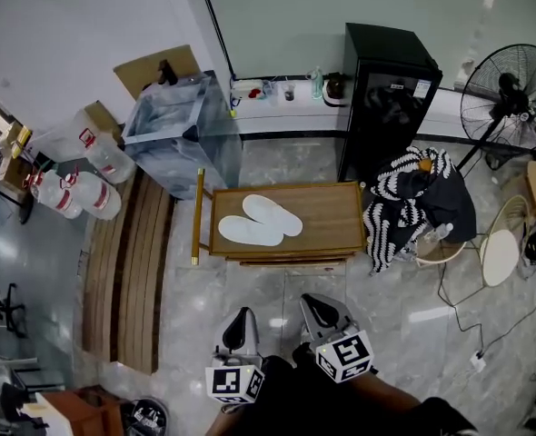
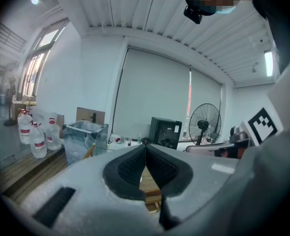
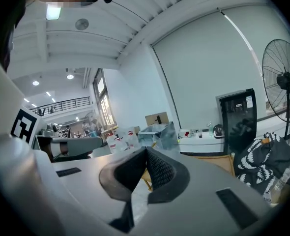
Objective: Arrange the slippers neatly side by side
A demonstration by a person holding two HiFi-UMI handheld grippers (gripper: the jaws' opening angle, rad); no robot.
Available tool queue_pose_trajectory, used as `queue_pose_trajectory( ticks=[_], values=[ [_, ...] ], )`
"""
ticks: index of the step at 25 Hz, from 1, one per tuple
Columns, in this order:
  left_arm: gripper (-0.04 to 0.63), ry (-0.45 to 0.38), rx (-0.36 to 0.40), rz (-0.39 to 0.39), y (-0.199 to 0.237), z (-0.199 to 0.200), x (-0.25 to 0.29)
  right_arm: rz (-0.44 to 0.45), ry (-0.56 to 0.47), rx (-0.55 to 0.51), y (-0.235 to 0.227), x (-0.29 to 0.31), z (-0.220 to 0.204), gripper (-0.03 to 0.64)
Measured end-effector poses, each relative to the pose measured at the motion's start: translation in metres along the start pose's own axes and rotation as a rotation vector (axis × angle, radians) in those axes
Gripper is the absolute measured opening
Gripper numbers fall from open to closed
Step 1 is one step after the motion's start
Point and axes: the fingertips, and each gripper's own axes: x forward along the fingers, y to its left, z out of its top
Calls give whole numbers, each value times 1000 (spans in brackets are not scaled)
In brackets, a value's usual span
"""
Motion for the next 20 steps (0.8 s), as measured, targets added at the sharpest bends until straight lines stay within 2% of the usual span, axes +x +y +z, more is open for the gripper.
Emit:
queue_pose_trajectory(
  ticks=[10, 20],
  values=[
    [17, 0, -23, 20, 10, 7, 47, 19, 19, -10, -26, 41, 11, 12],
    [17, 2, -13, -54, 46, 23, 122, -59, 40, -37, -64, 107, 26, 12]
  ],
)
